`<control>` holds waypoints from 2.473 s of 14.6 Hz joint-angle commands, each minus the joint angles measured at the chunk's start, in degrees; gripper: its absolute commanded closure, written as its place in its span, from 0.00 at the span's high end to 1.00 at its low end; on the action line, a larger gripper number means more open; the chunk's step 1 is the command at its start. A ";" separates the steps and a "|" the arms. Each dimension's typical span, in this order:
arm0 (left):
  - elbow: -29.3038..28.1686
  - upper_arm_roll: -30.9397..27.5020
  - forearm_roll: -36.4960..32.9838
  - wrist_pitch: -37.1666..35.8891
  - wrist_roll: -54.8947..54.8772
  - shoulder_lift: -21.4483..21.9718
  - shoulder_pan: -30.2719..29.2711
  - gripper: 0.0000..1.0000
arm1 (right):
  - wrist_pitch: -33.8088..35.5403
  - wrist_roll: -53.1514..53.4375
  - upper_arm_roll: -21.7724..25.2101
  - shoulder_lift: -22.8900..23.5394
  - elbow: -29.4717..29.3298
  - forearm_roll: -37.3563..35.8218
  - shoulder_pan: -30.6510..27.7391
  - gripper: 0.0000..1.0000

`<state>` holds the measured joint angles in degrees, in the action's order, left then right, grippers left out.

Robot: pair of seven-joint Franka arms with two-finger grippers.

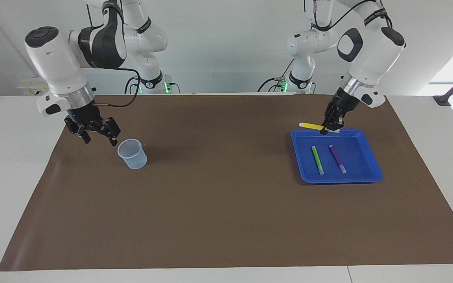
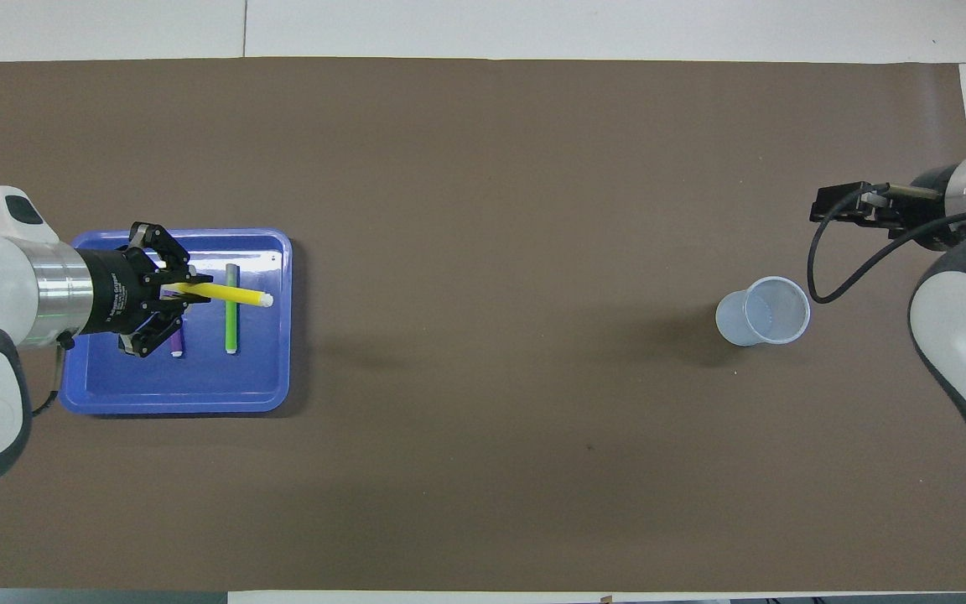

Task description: Right arm passes pens to left for tray arrangement

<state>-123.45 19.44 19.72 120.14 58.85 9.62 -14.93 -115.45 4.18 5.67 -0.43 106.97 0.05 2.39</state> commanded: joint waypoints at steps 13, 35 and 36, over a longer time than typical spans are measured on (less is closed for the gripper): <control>9.45 0.34 -29.29 0.27 -49.00 -24.29 -6.60 0.00 | 26.69 -2.78 -0.31 -0.45 -15.13 -0.76 -2.04 1.00; 9.89 0.34 -31.41 1.33 -51.73 -26.67 -8.01 1.00 | 28.00 -3.48 -4.00 -1.24 -15.04 -2.78 -2.22 1.00; 9.98 0.34 -31.24 1.41 -51.64 -26.67 -8.01 1.00 | 27.92 -3.48 -4.08 -1.15 -15.04 -2.78 -2.22 1.00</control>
<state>-114.73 19.44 -10.87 121.18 7.55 -16.09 -22.42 -88.33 1.72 2.28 -0.97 91.69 -1.73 1.06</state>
